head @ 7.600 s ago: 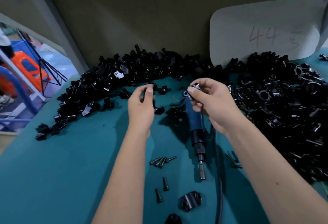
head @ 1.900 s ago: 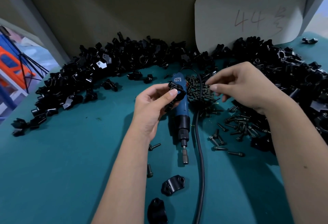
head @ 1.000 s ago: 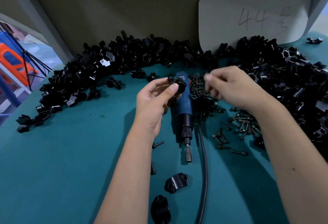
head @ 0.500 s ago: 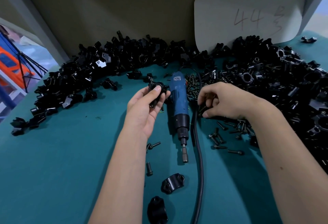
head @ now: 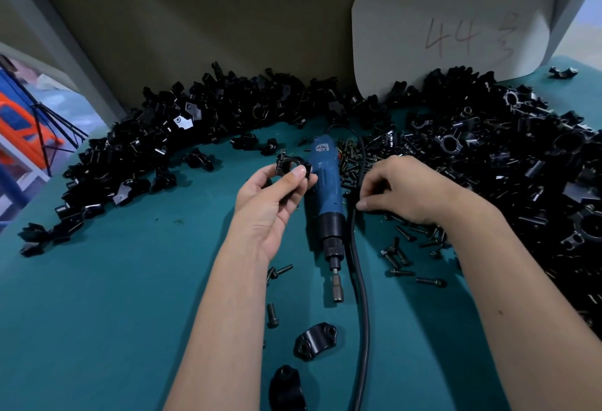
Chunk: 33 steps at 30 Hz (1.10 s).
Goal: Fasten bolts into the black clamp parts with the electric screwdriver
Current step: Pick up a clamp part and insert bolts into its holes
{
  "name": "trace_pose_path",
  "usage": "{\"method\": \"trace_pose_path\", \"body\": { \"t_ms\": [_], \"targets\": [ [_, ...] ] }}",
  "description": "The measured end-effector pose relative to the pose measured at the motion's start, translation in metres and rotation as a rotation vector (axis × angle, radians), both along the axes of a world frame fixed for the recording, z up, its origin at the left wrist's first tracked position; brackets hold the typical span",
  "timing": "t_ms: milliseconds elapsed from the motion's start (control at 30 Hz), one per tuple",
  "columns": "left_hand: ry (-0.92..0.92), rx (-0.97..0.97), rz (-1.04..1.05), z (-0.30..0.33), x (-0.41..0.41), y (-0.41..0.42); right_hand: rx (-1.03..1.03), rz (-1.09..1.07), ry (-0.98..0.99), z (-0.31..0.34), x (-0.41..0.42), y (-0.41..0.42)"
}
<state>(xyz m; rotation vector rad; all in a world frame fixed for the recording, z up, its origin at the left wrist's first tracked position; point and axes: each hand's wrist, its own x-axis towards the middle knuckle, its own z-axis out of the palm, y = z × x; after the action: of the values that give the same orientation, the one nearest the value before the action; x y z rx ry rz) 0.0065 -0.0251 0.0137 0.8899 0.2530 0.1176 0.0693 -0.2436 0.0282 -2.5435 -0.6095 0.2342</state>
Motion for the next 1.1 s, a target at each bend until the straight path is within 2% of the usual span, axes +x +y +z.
{"method": "trace_pose_path", "body": {
  "t_ms": [100,167,267,333,467,600,767,867,1000,1100],
  "targets": [
    [0.001,0.005,-0.013,0.001,-0.001,0.001,0.117,-0.092,-0.087,0.002,-0.002,-0.005],
    [-0.008,0.021,-0.035,0.002,-0.001,0.001,0.359,-0.151,-0.138,0.006,-0.002,-0.005],
    [-0.025,0.064,-0.078,0.004,-0.002,-0.001,0.81,-0.147,-0.01,0.014,-0.005,0.01],
    [-0.04,0.094,-0.098,0.004,-0.003,-0.002,0.932,-0.104,0.042,0.015,-0.009,0.024],
    [-0.064,0.135,-0.149,0.004,-0.005,-0.004,0.929,-0.046,0.007,0.01,-0.013,0.038],
    [-0.081,0.129,-0.2,0.005,-0.005,-0.002,0.891,-0.076,-0.025,0.006,-0.014,0.042],
    [-0.092,0.144,-0.22,0.005,-0.006,-0.002,0.998,-0.105,-0.082,0.007,-0.016,0.044],
    [-0.087,0.143,-0.227,0.005,-0.006,-0.002,0.911,-0.062,-0.103,0.007,-0.017,0.044],
    [-0.077,0.138,-0.223,0.005,-0.007,-0.001,0.872,-0.052,-0.035,0.008,-0.021,0.045],
    [-0.078,0.086,-0.263,0.006,-0.007,-0.001,1.012,-0.061,0.1,0.01,-0.024,0.047]
  ]
}}
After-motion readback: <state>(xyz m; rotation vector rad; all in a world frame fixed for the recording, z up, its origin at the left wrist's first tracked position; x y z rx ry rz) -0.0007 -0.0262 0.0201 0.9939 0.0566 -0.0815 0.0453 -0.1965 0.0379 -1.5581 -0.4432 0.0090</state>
